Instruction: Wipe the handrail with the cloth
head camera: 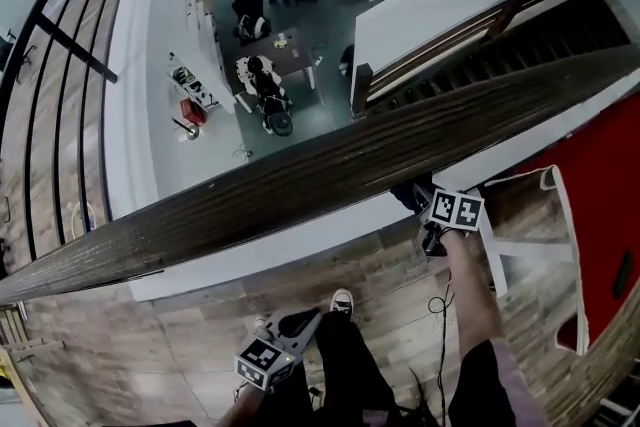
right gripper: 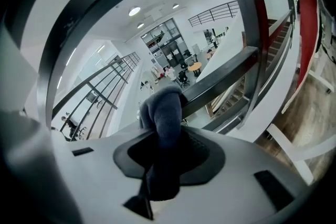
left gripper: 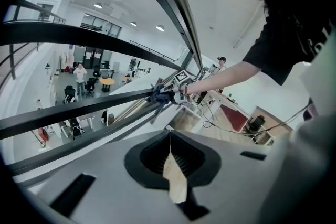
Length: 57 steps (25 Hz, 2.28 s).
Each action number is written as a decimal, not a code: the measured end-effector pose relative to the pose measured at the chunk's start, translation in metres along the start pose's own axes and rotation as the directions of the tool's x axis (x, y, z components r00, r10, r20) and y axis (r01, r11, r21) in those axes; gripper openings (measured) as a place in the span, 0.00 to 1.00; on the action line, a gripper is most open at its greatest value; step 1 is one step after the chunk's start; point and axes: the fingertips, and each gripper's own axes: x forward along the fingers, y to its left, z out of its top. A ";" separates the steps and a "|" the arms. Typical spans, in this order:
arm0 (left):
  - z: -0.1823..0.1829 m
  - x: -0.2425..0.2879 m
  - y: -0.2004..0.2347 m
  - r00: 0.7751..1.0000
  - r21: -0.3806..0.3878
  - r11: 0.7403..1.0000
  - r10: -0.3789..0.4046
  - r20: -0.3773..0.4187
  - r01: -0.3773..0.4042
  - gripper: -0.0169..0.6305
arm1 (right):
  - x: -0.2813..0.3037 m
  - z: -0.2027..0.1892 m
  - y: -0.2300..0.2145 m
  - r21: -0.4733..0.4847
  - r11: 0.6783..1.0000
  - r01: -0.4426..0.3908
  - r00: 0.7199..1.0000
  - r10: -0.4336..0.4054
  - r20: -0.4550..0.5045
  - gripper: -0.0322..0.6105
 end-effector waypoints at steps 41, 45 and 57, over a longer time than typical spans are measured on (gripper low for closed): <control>0.002 -0.169 -0.037 0.982 0.085 0.993 0.061 0.178 -0.078 0.03 | -0.258 -0.118 0.141 0.224 0.968 -0.112 0.950 0.037 0.312 0.21; -0.016 -0.229 -0.044 0.979 0.087 0.993 0.056 0.198 -0.074 0.03 | -0.298 -0.167 0.203 0.201 0.973 -0.117 0.948 0.049 0.316 0.21; -0.100 -0.384 -0.039 0.961 0.033 0.994 0.090 0.260 -0.102 0.03 | -0.382 -0.287 0.374 0.184 0.962 -0.203 0.918 0.122 0.377 0.21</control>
